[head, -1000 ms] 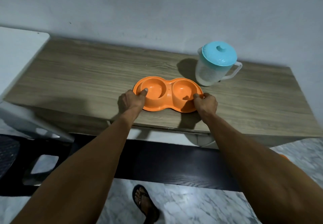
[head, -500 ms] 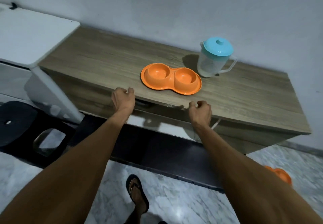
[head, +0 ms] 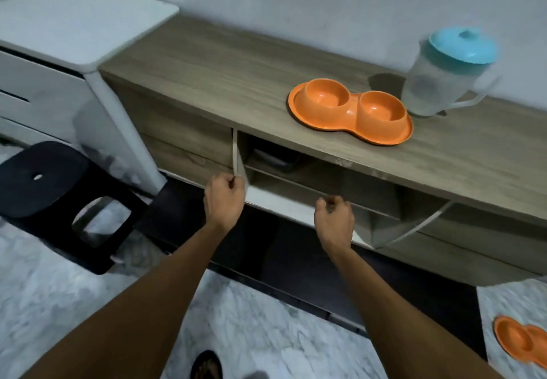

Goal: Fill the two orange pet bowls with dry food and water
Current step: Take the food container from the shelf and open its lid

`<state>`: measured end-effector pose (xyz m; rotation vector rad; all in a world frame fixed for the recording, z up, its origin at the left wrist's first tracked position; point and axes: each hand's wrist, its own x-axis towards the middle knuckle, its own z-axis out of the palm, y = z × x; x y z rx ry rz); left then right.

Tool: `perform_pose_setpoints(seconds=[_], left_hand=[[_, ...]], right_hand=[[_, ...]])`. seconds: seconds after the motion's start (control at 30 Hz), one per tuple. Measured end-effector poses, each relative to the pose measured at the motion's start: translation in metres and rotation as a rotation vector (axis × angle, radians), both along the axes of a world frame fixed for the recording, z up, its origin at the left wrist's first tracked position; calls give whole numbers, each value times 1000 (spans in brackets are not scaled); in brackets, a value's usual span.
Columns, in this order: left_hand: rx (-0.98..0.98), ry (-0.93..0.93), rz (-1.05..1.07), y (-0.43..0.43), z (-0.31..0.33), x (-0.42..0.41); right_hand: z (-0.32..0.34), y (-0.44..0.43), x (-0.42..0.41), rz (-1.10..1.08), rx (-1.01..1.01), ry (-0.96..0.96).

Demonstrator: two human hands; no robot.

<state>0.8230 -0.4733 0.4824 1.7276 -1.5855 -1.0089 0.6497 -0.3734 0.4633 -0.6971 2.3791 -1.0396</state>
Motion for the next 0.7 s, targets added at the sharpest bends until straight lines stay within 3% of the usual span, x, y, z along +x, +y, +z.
perform_pose_setpoints(seconds=[0.33,0.53,0.7], left_hand=[[-190,233,-93,-82,-111,-54],[-185,228,-112,-109,-142,-83],[-130,225,-52,-126,-141,-99]], right_hand=[[-116,-96,-13,1,-278,91],[-127,-137,-33,-19,-399,11],[-129,-170,-39,18,-369,-29]])
